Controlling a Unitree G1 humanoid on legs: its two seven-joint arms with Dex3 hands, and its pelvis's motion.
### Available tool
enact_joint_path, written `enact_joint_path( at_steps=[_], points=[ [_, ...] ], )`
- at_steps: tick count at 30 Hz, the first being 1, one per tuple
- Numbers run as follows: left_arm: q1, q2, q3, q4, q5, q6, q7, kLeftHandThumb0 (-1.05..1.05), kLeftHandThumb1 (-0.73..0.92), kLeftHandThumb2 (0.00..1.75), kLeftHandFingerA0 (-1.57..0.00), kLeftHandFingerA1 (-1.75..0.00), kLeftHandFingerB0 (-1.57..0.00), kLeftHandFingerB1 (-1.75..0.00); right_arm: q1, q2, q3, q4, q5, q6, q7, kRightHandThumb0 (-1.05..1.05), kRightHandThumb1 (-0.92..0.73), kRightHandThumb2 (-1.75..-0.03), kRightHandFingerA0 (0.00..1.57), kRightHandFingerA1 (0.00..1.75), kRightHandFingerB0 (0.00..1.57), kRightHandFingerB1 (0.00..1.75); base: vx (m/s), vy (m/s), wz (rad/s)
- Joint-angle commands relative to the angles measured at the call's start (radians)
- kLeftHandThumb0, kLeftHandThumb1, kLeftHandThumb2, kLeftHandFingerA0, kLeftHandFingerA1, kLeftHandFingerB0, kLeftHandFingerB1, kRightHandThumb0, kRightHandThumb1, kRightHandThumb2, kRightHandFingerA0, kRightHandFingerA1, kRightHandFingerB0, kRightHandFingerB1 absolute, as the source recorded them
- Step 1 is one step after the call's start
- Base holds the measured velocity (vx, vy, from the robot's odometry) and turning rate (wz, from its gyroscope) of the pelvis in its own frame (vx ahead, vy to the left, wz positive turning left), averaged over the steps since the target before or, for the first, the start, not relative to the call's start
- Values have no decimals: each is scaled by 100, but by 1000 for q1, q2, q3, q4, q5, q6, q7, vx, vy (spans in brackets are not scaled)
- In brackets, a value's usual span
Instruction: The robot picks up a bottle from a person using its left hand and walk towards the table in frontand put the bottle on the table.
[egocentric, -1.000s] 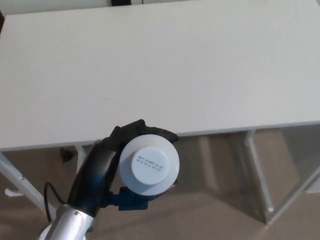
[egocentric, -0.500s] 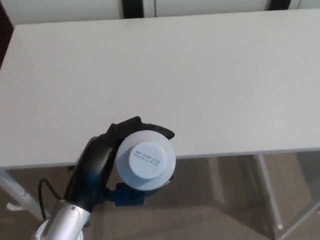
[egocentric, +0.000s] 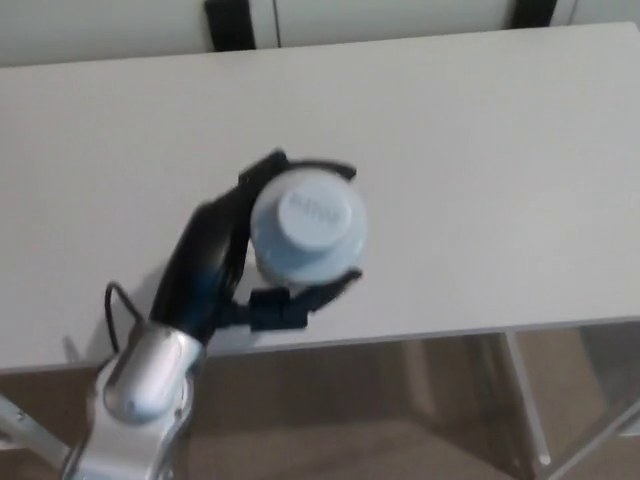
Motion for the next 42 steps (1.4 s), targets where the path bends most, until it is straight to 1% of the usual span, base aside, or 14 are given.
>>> enact_joint_path(
  at_steps=[1,2,5,6,9,13,22,23,24,29,37,40,41,42],
  points=[
    [-79,-18,42,51,-39,86,16,-49,47,94,-142,-111,-126,-83,-9,-1,1,-1,-3,17,8,-38,-58,-88,48,57,43,53,91,180,-10],
    [-91,-18,52,62,-49,97,10,-51,41,104,-138,-119,-117,-97,-12,2,-4,1,3,20,12,-38,-58,-87,47,56,42,52,3,136,15],
    [-130,-29,81,109,-65,121,14,-52,38,105,-138,-119,-117,-97,-21,2,-7,-7,3,37,13,-39,-57,-86,47,55,41,51,55,105,8],
    [-140,-34,88,116,-64,140,19,-51,37,104,-144,-112,-127,-85,-21,2,-6,-6,1,33,12,-38,-57,-87,48,56,42,52,64,74,7],
    [-192,-65,133,180,-104,188,32,-43,30,115,-149,-109,-126,-87,-33,-5,-8,11,1,19,13,-38,-58,-87,49,56,42,52,0,0,0],
    [-232,-94,190,241,-150,253,32,-39,32,113,-150,-108,-124,-88,-19,-4,7,12,-16,12,2,-39,-58,-87,49,56,45,52,0,0,0],
    [-373,-115,205,509,-120,184,64,-35,34,108,-157,-100,-123,-85,-25,-16,-10,-7,1,30,18,-40,-58,-87,48,56,43,52,0,0,0],
    [-388,-118,202,527,-120,185,67,-29,35,106,-147,-126,-114,-101,-25,-15,-12,-7,3,26,16,-40,-58,-87,49,56,43,52,0,0,0],
    [-388,-122,199,532,-120,187,68,-32,34,106,-157,-101,-124,-83,-18,-16,-12,-6,2,21,14,-39,-58,-88,51,57,44,53,0,0,0],
    [-417,-137,180,594,-112,171,70,-40,31,105,-157,-101,-123,-88,-14,-13,-14,-7,5,19,18,-39,-58,-87,50,57,43,52,0,0,0],
    [-438,-162,127,719,-87,116,72,-30,30,104,-157,-92,-126,-80,-13,2,-12,12,6,12,12,-39,-57,-87,50,57,45,53,0,0,0],
    [-455,-158,119,747,-96,87,52,-35,30,90,-157,-73,-125,-66,-31,-4,-19,11,14,12,24,-39,-57,-88,49,57,43,53,0,0,0],
    [-456,-161,123,748,-106,85,47,-35,30,90,-157,-73,-125,-66,-33,-6,-21,9,17,12,29,-39,-57,-88,49,57,43,53,0,0,0],
    [-448,-154,108,739,-100,82,31,-44,48,62,-129,-59,-101,-50,-31,-8,-17,6,9,19,23,-41,-58,-88,50,57,43,52,0,0,0]
  ],
)
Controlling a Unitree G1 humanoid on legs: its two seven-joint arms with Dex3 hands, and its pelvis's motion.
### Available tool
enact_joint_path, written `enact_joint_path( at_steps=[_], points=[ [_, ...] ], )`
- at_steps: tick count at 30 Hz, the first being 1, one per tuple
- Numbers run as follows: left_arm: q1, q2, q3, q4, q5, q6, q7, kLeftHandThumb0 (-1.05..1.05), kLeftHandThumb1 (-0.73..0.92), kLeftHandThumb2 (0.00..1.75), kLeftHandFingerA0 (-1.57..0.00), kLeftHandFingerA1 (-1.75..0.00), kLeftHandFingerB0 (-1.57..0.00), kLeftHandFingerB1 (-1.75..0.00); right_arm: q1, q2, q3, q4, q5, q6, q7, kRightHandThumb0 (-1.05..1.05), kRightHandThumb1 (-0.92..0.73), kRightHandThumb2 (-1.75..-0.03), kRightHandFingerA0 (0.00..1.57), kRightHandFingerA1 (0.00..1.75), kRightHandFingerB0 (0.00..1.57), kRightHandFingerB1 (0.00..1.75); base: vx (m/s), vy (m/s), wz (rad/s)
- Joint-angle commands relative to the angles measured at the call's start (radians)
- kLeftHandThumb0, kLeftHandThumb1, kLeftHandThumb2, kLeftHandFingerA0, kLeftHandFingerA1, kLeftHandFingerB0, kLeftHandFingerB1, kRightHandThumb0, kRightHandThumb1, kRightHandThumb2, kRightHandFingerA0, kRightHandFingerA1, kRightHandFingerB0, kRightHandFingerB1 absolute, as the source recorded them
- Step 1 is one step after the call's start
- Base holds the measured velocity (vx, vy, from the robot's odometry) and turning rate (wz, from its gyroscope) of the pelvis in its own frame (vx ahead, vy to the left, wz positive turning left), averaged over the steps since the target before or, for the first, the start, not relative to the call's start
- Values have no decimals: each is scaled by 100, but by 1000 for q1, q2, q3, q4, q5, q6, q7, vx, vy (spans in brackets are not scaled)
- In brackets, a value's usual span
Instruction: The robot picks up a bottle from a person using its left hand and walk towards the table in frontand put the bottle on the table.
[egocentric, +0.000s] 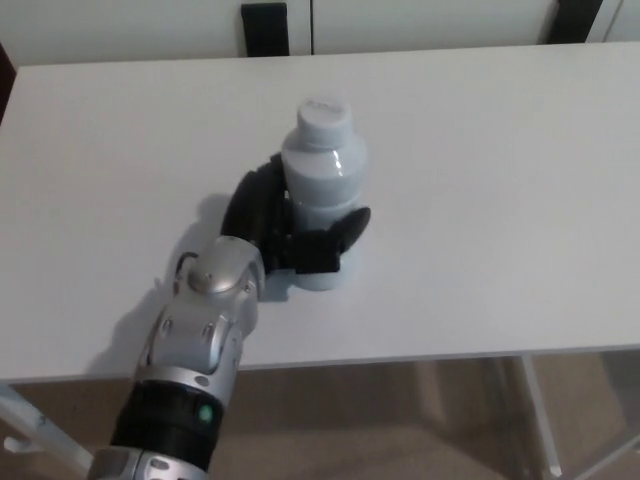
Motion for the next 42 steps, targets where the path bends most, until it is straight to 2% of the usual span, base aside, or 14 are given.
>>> enact_joint_path(
  at_steps=[1,4,6,11,12,13,14,17,18,26,33,35,40,42],
  points=[
    [-10,17,-37,-4,13,-81,-50,-44,48,62,-129,-59,-101,-50,-4,-15,-2,-3,-8,11,-1,-41,-58,-88,50,57,43,52,0,0,0],
    [19,60,-76,-13,-1,-162,-162,-78,32,69,-24,-52,-38,-47,-2,-15,0,-13,-7,19,2,-39,-58,-87,47,56,42,51,0,0,0],
    [12,83,-90,-3,-5,-181,-201,-84,34,53,-7,-51,-27,-47,-10,-9,-6,-9,4,17,10,-37,-58,-86,48,56,42,52,0,0,0],
    [1,136,-133,4,-7,-200,-287,-88,28,61,-4,-41,-16,-51,-23,-9,6,4,-16,16,-11,-30,-72,-61,53,42,47,39,0,0,0],
    [2,141,-140,4,-3,-205,-292,-35,-15,65,-2,-56,-4,-53,-23,-8,4,2,-14,19,-10,-28,-72,-61,52,42,47,39,0,0,0],
    [11,146,-147,-3,0,-207,-297,-35,-15,65,-2,-56,-5,-54,-17,-8,4,1,-12,17,-9,-27,-72,-62,51,42,47,39,0,0,0],
    [28,161,-163,-16,9,-210,-308,-89,28,62,-5,-31,-9,-51,-8,-6,7,2,-13,15,-8,-28,-73,-62,52,42,46,38,0,0,0],
    [33,194,-185,-25,19,-218,-329,-90,33,56,0,-43,-7,-49,-12,3,9,0,-12,33,-11,-27,-72,-62,52,42,46,38,0,0,0],
    [33,219,-192,-32,21,-217,-351,-89,26,62,-6,-21,-4,-47,-13,7,6,3,-7,26,-11,-26,-72,-61,52,42,46,38,0,0,0],
    [119,371,-146,-157,-57,-184,-481,-84,23,66,0,-2,0,0,-49,-5,3,1,-10,29,-5,-27,-72,-61,52,42,45,38,0,0,0],
    [302,450,21,-293,-197,-150,-558,-85,22,69,0,-3,0,0,-78,-7,5,48,-10,33,9,-29,-72,-62,50,42,43,38,0,0,0],
    [387,470,97,-343,-269,-124,-595,-99,35,54,0,-23,0,-45,-79,-2,7,60,-10,36,8,-30,-72,-62,52,43,43,38,0,0,0],
    [523,514,194,-428,-327,-145,-647,-96,28,69,0,-13,0,-28,-78,-2,13,66,-15,29,5,-29,-72,-62,52,43,41,37,0,0,0],
    [623,517,238,-527,-351,-177,-650,-105,31,67,0,-49,0,-51,-76,2,9,57,-11,21,-4,-30,-72,-62,52,43,42,37,0,0,0]
  ],
)
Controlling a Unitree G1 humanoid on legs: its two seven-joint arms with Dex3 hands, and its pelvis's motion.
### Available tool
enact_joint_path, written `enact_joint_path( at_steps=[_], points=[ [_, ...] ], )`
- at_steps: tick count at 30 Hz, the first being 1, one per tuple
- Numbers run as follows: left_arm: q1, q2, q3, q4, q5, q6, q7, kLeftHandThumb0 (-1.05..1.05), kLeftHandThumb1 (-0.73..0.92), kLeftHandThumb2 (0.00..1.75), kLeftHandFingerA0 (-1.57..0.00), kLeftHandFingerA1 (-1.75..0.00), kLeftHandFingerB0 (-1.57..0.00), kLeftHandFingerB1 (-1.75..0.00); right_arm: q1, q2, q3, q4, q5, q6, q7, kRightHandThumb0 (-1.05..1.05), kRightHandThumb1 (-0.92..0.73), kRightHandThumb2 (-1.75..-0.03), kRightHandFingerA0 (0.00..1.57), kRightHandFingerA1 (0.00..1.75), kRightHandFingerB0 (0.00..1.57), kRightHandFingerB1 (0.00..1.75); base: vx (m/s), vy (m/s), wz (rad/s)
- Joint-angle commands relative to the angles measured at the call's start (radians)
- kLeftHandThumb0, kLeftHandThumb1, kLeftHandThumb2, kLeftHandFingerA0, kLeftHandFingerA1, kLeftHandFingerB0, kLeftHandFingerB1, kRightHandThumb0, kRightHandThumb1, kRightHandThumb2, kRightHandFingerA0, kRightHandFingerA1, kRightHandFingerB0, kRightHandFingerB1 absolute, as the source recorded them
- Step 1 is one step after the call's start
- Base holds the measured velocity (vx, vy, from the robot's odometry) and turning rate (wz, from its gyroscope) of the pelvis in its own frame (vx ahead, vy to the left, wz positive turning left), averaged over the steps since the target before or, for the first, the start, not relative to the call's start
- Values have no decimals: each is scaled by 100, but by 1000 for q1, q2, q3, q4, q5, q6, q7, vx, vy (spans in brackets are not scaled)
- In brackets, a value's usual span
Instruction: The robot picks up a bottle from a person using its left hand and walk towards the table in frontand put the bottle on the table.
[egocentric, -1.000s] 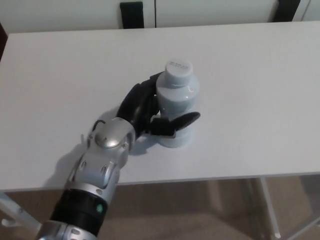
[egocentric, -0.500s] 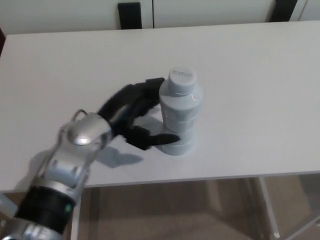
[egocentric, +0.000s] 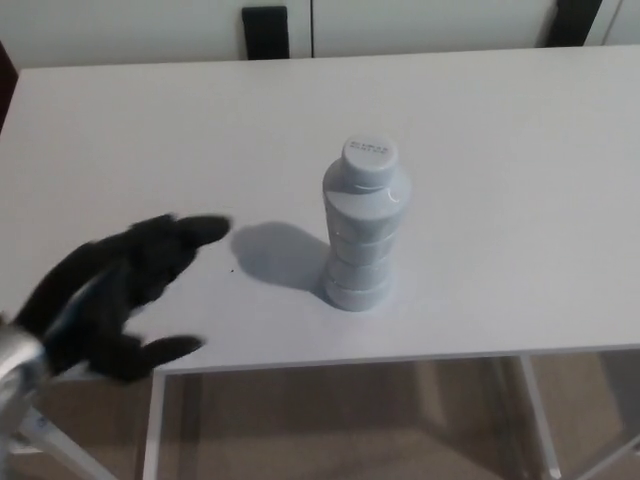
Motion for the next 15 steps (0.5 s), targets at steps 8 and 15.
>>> enact_joint_path(
  at_steps=[8,15],
  points=[
    [767,-134,143,-512,-237,-328,-201,-75,25,59,-92,-44,-96,-45,85,-7,-14,-27,17,-28,13,-27,-72,-62,47,42,40,38,0,0,0],
    [927,43,114,-375,-200,-355,-479,-74,27,64,-93,-51,-93,-49,44,2,-21,9,18,-10,0,-27,-72,-62,48,42,42,38,0,0,0]
  ],
)
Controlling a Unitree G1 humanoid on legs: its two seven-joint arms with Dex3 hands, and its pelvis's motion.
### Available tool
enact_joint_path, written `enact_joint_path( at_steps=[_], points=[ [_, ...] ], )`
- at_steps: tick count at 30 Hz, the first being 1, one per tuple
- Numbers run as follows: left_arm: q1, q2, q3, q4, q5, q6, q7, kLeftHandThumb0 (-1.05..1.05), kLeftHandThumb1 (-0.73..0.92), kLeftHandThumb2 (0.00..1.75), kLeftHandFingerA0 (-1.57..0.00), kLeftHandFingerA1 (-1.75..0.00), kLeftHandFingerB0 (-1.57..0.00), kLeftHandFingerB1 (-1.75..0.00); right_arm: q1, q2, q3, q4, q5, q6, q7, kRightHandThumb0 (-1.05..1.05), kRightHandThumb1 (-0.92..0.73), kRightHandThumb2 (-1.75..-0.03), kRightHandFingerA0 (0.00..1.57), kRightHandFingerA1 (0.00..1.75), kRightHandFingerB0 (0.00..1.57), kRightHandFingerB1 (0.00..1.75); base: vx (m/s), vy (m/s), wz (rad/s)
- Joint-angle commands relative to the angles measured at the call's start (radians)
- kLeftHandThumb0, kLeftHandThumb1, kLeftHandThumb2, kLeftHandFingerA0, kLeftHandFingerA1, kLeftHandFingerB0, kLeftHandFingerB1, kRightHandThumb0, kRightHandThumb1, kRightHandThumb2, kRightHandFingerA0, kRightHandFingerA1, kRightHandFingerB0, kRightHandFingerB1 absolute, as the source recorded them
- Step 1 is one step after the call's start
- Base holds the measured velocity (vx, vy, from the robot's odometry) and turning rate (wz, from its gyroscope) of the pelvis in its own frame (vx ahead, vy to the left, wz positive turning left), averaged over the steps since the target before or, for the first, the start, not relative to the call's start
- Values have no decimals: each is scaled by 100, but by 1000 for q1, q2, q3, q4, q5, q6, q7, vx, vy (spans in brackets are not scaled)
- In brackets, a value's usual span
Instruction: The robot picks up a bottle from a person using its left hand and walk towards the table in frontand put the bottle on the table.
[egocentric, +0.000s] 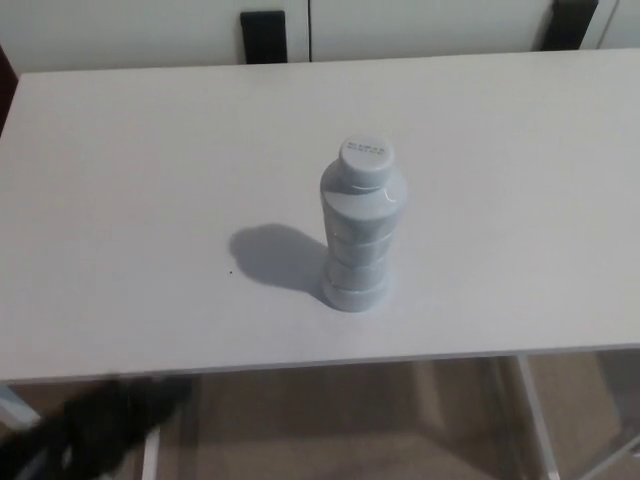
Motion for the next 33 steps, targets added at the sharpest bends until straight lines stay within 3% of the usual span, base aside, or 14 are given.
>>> enact_joint_path(
  at_steps=[1,6,11,12,13,17,23,24,25,27,30,31,32,33],
  points=[
    [271,124,6,34,-66,-256,-353,-75,23,66,-92,-55,-87,-51,17,-11,-22,11,16,-6,2,-27,-73,-62,48,42,41,38,0,0,0],
    [178,163,10,284,159,-395,-160,-82,47,56,-78,-55,-76,-50,50,-13,-17,3,6,-9,-14,-27,-73,-62,48,41,41,38,0,0,0],
    [-37,170,-46,563,226,-217,9,-96,44,97,-63,-68,-60,-61,72,-15,-12,28,-1,-22,-25,-27,-73,-62,49,42,42,38,0,0,0],
    [-92,156,-54,632,223,-203,28,-93,58,59,-65,-65,-67,-58,78,-13,-15,18,1,-12,-31,-27,-72,-62,49,42,43,38,0,0,0],
    [-125,145,-59,677,231,-208,52,-94,41,95,-67,-73,-62,-65,81,-13,-17,17,2,-12,-32,-27,-72,-62,49,42,42,38,0,0,0],
    [-304,75,-70,797,271,-68,270,-88,60,60,-63,-84,-64,-73,73,-3,-8,34,-9,-23,-47,-28,-72,-62,50,42,43,38,0,0,0],
    [-482,29,-48,1205,317,-204,558,-85,53,110,-19,-74,-9,-67,125,11,-6,20,-4,-40,-46,-28,-73,-62,50,44,43,39,0,0,0],
    [-485,31,-48,1238,317,-224,566,-85,53,110,-19,-74,-9,-67,131,10,-6,16,-4,-42,-46,-28,-73,-62,50,44,43,39,0,0,0],
    [-487,62,-92,1310,369,-233,605,-100,82,67,-23,-84,-11,-70,131,5,-10,22,-1,-51,-46,-28,-72,-62,51,44,43,38,0,0,0],
    [-508,80,-125,1377,396,-225,629,-100,81,67,-31,-90,-16,-67,125,-6,-20,26,6,-56,-41,-29,-72,-61,52,44,44,38,0,0,0],
    [-548,132,-163,1451,407,-219,561,-97,82,73,-7,-66,-9,-60,105,-15,-29,24,12,-49,-38,-28,-72,-61,51,43,45,39,0,0,0],
    [-556,138,-171,1455,409,-221,554,-97,62,119,-7,-63,-8,-59,102,-13,-26,21,8,-46,-41,-28,-72,-61,52,44,45,39,0,0,0],
    [-566,144,-181,1460,413,-226,548,-97,62,119,-7,-63,-8,-59,98,-11,-21,17,2,-43,-45,-28,-72,-61,52,44,45,39,0,0,0],
    [-574,148,-194,1463,421,-223,548,-96,81,75,-5,-66,-5,-60,98,-7,-22,11,4,-38,-46,-27,-72,-62,53,45,45,39,0,0,0]
  ],
)
